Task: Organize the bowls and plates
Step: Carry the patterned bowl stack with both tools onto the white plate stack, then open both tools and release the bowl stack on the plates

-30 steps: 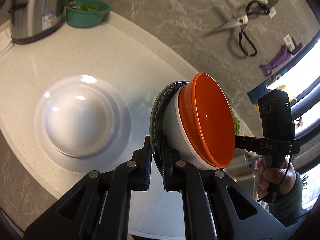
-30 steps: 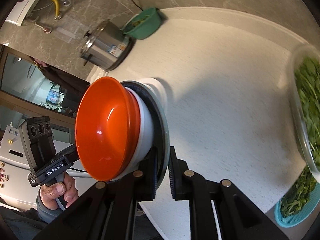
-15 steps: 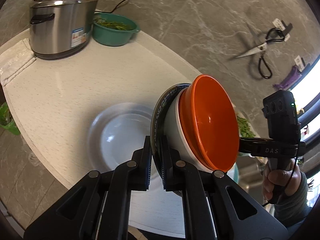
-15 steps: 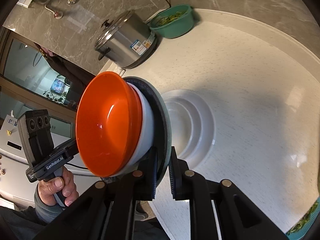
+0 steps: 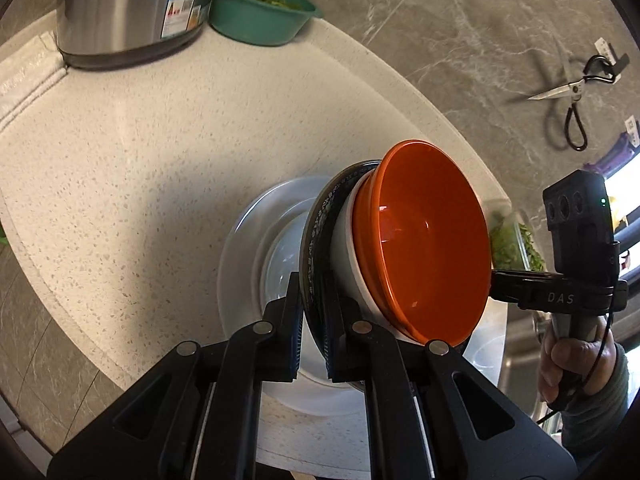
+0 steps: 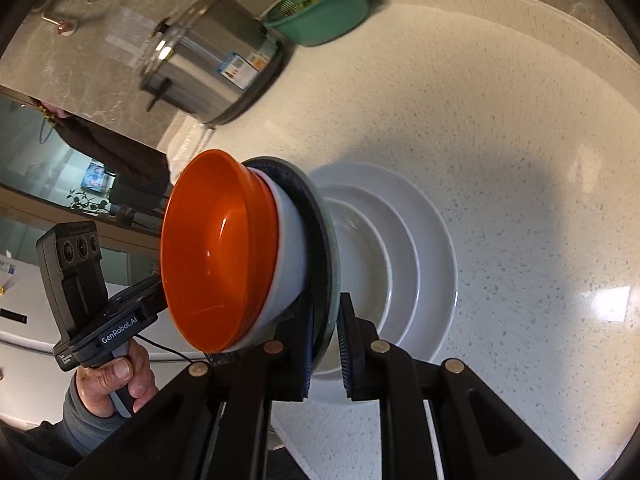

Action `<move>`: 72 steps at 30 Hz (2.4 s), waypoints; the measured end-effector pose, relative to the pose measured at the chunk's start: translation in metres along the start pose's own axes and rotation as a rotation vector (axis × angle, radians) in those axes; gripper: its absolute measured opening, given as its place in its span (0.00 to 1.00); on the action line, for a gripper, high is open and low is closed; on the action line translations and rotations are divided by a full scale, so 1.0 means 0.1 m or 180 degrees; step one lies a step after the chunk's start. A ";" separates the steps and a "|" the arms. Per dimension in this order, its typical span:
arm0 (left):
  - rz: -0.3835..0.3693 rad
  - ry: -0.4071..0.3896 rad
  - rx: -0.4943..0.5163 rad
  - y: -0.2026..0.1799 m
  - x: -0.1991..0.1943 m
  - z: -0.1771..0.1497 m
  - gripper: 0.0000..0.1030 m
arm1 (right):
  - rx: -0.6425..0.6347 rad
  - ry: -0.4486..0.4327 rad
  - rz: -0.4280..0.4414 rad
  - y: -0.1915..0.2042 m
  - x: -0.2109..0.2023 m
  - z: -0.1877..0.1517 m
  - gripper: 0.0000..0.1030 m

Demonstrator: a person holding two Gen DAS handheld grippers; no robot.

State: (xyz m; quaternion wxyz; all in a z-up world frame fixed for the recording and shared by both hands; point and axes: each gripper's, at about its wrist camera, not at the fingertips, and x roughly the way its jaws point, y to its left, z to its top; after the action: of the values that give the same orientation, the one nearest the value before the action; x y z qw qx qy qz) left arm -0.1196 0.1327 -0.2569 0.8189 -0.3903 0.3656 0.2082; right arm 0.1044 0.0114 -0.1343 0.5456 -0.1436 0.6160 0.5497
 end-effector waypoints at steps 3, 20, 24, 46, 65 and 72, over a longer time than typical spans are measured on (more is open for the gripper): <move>-0.0003 0.0051 0.0008 0.06 0.10 -0.01 0.06 | 0.0042 0.0031 -0.0020 -0.04 0.08 0.00 0.15; 0.0034 0.0214 0.0075 0.10 0.46 -0.06 0.07 | 0.0171 0.0104 -0.0096 -0.19 0.31 0.02 0.15; 0.0032 0.0176 0.0134 0.09 0.48 -0.06 0.07 | 0.0205 0.0084 -0.0088 -0.23 0.33 0.01 0.15; 0.0004 0.0111 0.0202 0.13 0.41 -0.11 0.12 | 0.0232 -0.0039 -0.0182 -0.18 0.28 -0.11 0.13; 0.1176 -0.0651 -0.0079 -0.21 -0.58 -0.60 0.91 | 0.0112 -0.0432 -0.0452 -0.24 -0.39 -0.48 1.00; 0.1284 -0.0799 0.0105 -0.82 -0.80 -0.74 0.91 | -0.0080 -0.0573 -0.0497 -0.10 -0.70 -0.70 1.00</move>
State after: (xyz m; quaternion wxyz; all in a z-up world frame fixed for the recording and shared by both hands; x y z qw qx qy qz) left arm -0.1522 0.0197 -0.1879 0.8061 -0.2670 0.3349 0.4085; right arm 0.1017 -0.0804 -0.0956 0.6380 -0.1480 0.5445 0.5240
